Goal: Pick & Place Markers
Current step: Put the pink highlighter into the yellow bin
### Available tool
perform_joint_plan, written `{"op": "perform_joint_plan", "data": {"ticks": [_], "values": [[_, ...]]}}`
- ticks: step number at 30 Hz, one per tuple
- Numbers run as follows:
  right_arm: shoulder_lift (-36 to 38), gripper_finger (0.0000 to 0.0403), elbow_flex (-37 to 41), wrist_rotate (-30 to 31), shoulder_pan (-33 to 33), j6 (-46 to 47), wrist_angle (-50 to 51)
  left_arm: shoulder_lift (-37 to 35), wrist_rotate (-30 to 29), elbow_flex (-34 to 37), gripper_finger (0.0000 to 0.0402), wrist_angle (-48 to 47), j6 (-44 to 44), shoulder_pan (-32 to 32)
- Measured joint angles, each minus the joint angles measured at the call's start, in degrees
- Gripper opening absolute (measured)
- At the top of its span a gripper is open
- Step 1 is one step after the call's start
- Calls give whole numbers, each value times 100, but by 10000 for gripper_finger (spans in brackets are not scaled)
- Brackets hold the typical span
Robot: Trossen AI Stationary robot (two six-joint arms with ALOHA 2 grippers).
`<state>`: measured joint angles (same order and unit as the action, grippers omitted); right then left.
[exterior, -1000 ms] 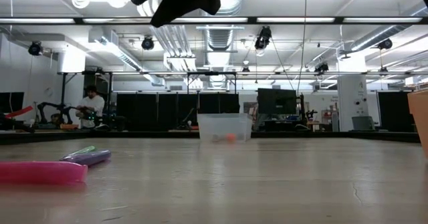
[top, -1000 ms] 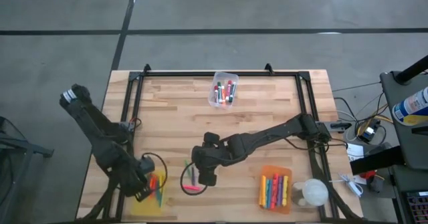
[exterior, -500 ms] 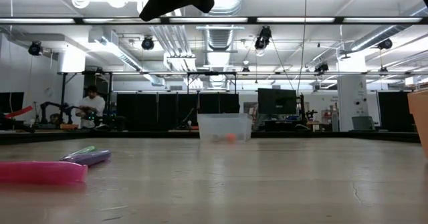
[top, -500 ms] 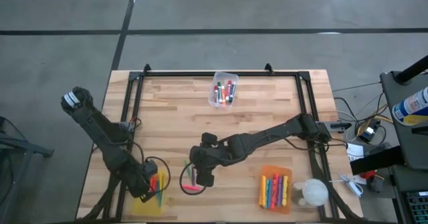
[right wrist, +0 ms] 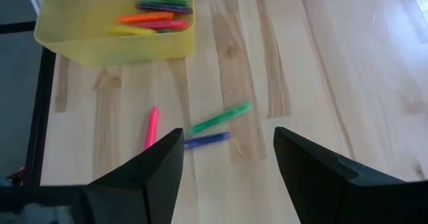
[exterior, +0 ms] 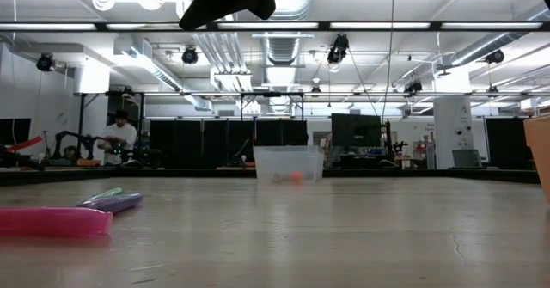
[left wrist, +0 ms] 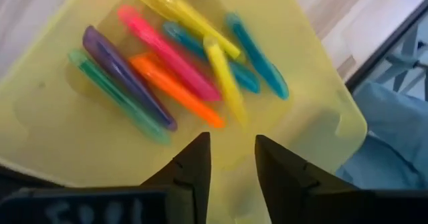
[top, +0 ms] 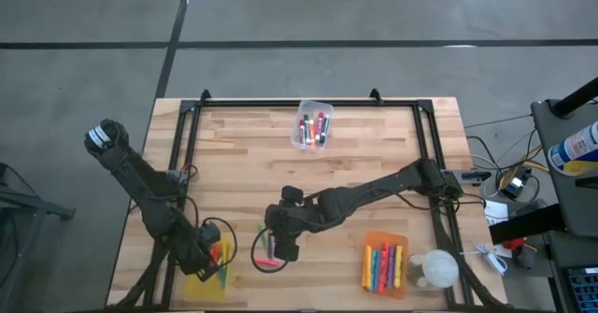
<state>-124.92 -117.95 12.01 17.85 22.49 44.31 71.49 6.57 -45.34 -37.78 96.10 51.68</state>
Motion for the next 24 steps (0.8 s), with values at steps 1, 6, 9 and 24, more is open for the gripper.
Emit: {"op": "perform_joint_plan", "data": {"ticks": [1, 6, 9, 24], "values": [[0, 224, 0, -4, 0, 3, -2, -29, 58, 0, 112, -3, -4, -2], [0, 224, 12, -63, 19, 5, -31, -274, 101, 0, 114, 27, 114, -2], [-18, 224, 70, -216, 58, 12, -158, -544, -192, -48, 114, 32, 169, 0], [-167, 224, 473, -481, 172, 1422, -224, -1536, -4190, -1391, 114, 1244, -2419, 67]]}}
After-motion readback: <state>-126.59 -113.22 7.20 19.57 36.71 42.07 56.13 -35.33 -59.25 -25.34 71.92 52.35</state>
